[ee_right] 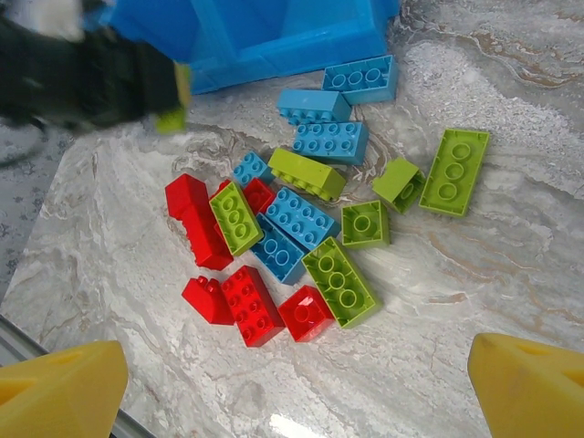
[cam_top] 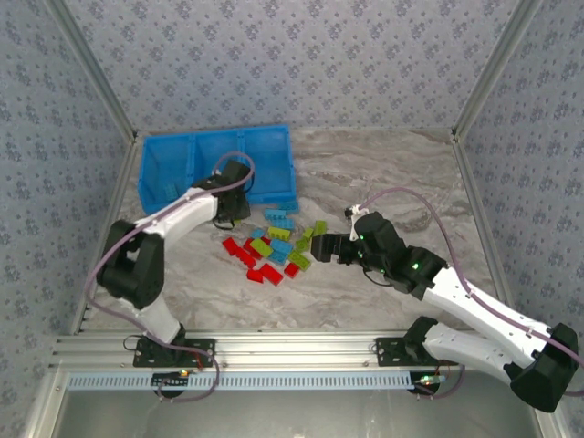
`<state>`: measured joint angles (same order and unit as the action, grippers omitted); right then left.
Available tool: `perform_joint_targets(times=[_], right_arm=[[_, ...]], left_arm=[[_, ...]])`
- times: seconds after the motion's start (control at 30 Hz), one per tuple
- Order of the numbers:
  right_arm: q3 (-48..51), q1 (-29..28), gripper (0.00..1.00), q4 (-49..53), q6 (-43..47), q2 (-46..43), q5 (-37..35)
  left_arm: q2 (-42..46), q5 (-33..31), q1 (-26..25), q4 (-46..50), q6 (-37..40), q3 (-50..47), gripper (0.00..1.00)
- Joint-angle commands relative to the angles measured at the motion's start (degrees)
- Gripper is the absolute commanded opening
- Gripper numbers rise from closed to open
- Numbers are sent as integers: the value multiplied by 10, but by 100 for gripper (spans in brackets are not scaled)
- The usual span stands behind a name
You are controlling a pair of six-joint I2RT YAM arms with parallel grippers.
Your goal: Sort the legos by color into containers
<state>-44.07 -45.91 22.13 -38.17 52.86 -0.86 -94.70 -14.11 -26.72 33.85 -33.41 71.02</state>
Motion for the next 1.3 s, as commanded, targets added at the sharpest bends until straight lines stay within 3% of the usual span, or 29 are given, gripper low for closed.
perform_joint_targets(times=[0.0, 0.2, 0.43, 0.63, 0.83, 1.07, 1.27], right_arm=[[-3, -6, 98, 9, -9, -10, -12], [-6, -13, 98, 14, -16, -15, -12], [-11, -27, 97, 48, -22, -45, -40], [-11, -33, 97, 68, -24, -67, -56], [-5, -33, 97, 54, -23, -66, -56], [15, -33, 98, 21, -15, -57, -55], [18, -33, 99, -11, 5, -34, -45]], left_arm=[[40, -67, 8, 8, 43, 59, 29], [-73, -70, 63, 3, 84, 179, 29], [-267, -32, 105, 95, 92, 401, 30], [-314, -6, 109, 140, 84, 495, 48], [-210, 36, 106, 146, 65, 431, 49], [79, 47, 30, 31, -3, 129, 49], [268, 4, -37, 30, -130, -86, 50]])
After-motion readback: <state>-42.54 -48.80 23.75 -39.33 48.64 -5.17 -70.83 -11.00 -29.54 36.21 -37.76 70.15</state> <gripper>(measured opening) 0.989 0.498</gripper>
